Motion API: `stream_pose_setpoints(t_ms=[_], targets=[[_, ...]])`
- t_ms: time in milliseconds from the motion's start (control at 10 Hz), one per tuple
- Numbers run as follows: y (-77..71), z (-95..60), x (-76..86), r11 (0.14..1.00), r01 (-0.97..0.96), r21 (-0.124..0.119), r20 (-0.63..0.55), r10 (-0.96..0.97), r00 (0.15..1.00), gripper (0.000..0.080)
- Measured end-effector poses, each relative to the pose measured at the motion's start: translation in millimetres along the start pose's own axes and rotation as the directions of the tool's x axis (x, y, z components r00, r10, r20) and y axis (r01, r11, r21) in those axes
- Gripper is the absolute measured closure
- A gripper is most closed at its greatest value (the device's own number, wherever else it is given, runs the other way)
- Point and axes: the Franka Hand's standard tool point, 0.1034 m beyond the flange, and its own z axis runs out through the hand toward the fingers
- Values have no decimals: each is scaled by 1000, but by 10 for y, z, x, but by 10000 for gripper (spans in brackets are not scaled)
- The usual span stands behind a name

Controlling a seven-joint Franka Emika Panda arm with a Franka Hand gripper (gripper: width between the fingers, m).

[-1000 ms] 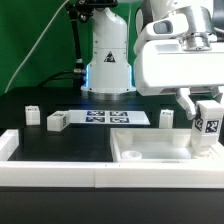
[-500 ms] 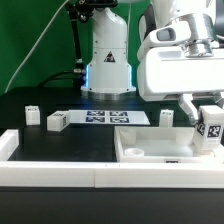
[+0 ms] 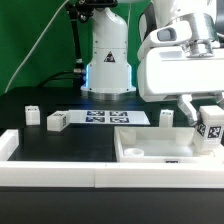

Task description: Assemble one leg

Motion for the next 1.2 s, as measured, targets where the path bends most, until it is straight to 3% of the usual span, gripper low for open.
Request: stream_pose_setpoints(t_ms=[100,1000,1200], targets=[[0,2,-3,1000,0,0,1,0,1000,193],[4,6,-12,1000,-1,0,4,1,1000,151],[83,-122,90,1000,22,3,49,-22,999,151]])
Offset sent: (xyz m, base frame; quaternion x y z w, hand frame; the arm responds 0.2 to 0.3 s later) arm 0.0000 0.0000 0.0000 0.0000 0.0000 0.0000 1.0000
